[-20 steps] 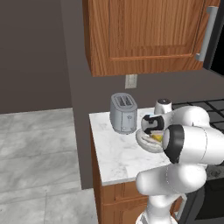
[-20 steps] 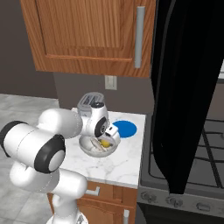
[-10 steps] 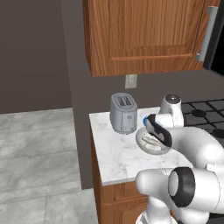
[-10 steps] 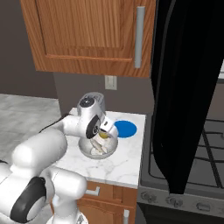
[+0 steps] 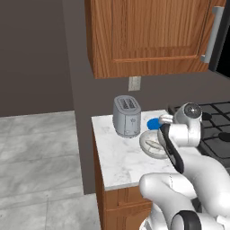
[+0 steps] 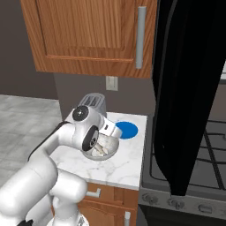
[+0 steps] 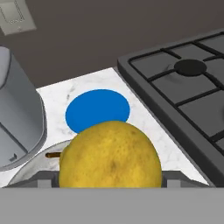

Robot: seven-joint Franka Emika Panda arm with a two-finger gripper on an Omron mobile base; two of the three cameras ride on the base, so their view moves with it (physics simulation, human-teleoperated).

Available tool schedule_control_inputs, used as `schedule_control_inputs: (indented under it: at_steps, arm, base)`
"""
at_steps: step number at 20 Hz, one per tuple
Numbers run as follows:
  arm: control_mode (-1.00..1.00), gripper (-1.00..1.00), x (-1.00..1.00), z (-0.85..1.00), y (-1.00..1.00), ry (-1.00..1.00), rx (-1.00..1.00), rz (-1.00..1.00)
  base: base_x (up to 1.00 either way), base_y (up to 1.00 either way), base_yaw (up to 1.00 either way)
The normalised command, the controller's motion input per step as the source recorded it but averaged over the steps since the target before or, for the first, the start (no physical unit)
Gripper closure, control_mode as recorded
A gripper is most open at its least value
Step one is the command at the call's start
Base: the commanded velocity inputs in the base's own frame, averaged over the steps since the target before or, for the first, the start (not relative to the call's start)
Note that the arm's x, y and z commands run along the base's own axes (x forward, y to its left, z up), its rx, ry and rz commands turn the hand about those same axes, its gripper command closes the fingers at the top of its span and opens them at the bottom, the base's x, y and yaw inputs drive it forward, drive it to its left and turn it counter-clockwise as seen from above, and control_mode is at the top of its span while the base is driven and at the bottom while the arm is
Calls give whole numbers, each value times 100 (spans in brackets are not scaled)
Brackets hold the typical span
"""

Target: Remove the pear from the bowl and place it on the small plate. Then place the bowl with only the fish in the microwave, close the door, and press the start button to microwave the fish.

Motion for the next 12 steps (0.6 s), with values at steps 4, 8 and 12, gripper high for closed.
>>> schedule_control_inputs:
  at_steps: [4, 8, 12]
  arm:
    - [-100, 100, 3, 19, -52, 0, 0, 0]
    - [-100, 100, 32, 4, -25, 2, 0, 0]
    - [-100, 100, 59, -1, -8, 4, 0, 0]
  base:
    - [0, 0, 0]
    - [0, 0, 0]
    - [0, 0, 0]
